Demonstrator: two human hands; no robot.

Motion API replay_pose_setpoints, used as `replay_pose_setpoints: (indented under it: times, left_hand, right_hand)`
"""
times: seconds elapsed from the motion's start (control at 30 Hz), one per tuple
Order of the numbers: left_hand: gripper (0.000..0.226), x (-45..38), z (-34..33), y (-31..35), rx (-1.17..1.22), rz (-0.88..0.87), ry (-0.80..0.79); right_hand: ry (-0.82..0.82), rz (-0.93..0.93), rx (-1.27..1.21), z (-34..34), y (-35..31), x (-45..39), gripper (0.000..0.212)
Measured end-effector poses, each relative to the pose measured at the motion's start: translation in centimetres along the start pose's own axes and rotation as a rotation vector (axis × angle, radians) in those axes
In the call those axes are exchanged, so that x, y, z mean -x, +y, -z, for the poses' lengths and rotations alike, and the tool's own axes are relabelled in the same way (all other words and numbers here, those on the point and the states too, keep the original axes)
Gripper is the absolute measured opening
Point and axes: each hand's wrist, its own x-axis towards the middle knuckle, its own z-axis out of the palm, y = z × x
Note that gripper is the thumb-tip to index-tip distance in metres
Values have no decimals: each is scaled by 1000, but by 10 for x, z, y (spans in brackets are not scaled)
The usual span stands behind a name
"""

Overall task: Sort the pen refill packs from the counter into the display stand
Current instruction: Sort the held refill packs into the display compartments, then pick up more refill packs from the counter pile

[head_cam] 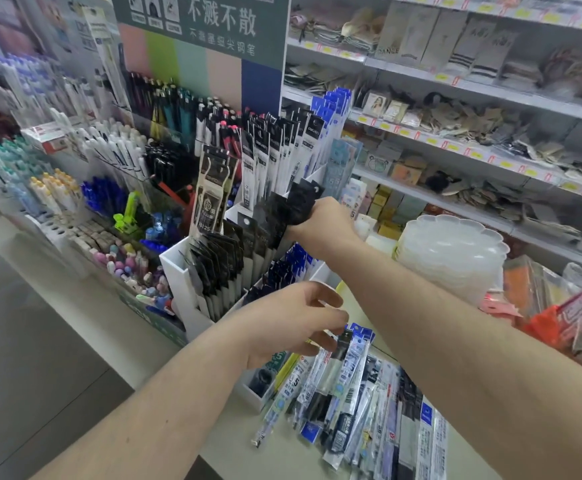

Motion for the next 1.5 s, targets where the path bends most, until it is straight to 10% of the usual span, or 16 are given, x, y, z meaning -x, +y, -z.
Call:
replay_pose_setpoints:
  times: [0.3,0.53,0.8,0.97,1.5]
  left_hand:
    - [40,-14,-26,-30,-216,4,78]
    - [53,-54,-65,-81,-553,77,88]
    - [93,-90,-90,-136,-908,244,105]
    - [109,-98,-103,-152,-1136,255,120]
    - [90,-97,-102,-154,-1154,200,181]
  right_hand:
    - [116,-23,-111,52,30,43,12]
    - [158,-431,-97,41,147,122,13]
    - [17,-1083,314,-1,240,179,127]
    - [7,-1087,288,-34,236,171,146]
    - [104,-964,310,-39,258,175,56]
